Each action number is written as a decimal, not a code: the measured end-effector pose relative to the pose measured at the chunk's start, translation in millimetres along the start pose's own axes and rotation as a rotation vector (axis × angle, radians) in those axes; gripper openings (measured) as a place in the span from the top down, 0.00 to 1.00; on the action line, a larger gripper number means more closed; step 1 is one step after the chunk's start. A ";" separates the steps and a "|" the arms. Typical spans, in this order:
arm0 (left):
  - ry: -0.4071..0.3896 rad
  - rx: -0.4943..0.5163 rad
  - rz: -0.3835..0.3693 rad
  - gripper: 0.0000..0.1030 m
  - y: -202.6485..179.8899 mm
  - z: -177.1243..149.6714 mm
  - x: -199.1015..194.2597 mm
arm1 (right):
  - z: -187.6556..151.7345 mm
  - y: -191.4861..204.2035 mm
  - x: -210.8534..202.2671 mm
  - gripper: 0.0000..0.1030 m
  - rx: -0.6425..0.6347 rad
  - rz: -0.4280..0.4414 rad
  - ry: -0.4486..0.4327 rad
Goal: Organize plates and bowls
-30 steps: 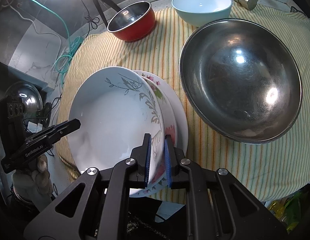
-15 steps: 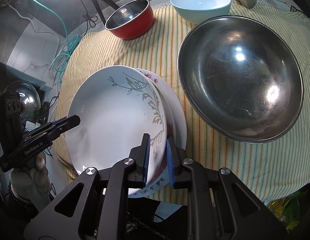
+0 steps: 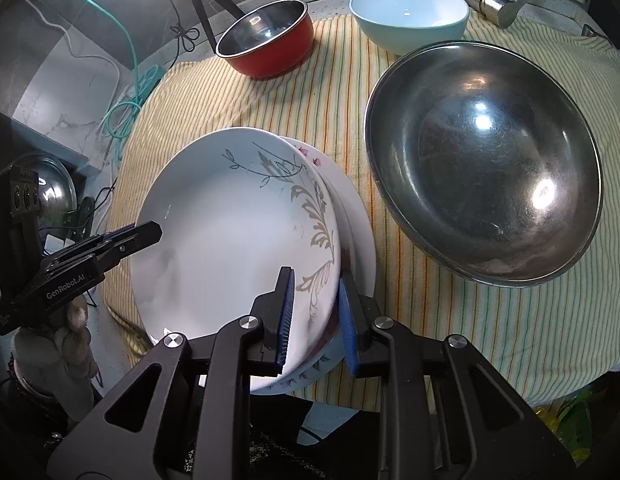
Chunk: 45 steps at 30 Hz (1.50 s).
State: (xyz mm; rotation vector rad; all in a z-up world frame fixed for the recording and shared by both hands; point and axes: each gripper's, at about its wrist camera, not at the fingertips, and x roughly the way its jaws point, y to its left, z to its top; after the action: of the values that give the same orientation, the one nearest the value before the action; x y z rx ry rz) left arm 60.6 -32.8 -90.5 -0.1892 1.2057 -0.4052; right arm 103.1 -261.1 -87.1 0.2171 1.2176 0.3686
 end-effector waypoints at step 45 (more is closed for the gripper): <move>-0.077 -0.006 -0.031 0.63 -16.9 29.1 -21.9 | 4.6 -28.3 -70.5 0.26 0.061 -0.001 -0.229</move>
State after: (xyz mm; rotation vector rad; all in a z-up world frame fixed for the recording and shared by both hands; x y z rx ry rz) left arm 77.8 -41.6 -55.3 -0.2271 1.1299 -0.4173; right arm 91.1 -314.4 -34.2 0.3030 1.0037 0.2971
